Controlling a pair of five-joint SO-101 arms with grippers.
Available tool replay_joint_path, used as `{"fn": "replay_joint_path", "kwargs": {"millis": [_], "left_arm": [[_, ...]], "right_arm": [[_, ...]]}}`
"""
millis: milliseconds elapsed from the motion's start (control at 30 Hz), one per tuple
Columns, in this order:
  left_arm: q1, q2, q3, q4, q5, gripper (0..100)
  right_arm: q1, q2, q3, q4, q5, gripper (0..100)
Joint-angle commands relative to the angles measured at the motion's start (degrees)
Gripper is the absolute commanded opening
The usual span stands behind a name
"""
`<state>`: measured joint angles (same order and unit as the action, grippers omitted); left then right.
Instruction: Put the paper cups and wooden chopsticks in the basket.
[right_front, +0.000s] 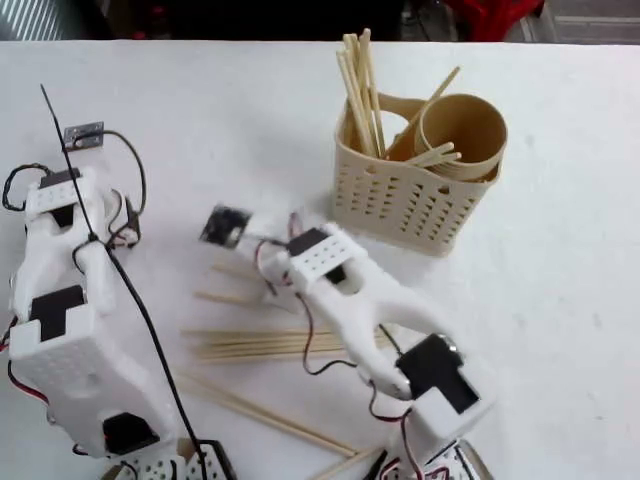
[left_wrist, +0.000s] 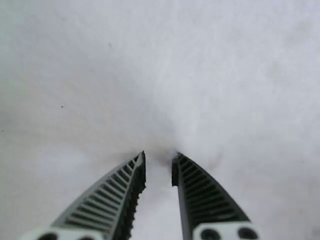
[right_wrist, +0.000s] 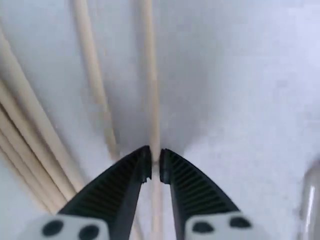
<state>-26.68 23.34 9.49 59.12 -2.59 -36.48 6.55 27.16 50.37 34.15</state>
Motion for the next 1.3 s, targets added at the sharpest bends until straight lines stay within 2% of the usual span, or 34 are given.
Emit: {"fn": "replay_joint_path", "kwargs": {"millis": [0,233,433,533,767,867,1067,1267], "left_arm": [[-0.40,0.13,-2.11,-0.26,0.44,11],[-0.40,0.13,-2.11,-0.26,0.44,11],[-0.40,0.13,-2.11,-0.26,0.44,11],[-0.40,0.13,-2.11,-0.26,0.44,11],[-0.40,0.13,-2.11,-0.26,0.53,11],[-0.40,0.13,-2.11,-0.26,0.53,11],[-0.04,0.22,-2.11,-0.26,0.44,11],[0.31,0.22,-2.11,-0.26,0.44,11]], "right_arm": [[4.88,-10.07,-3.78,3.56,-3.08,1.5],[6.81,-31.87,-10.46,7.69,-7.30,1.5],[6.99,-42.33,-22.51,4.70,-16.79,1.5],[9.98,-42.42,-25.58,-2.77,-20.57,1.5],[20.53,-38.46,-20.66,-20.44,-22.24,3.0],[23.34,-34.59,-19.52,-27.21,-27.16,2.9],[25.63,-25.98,-19.34,-31.87,-34.20,1.8],[26.51,-18.86,-19.34,-33.01,-34.29,1.8]]}}
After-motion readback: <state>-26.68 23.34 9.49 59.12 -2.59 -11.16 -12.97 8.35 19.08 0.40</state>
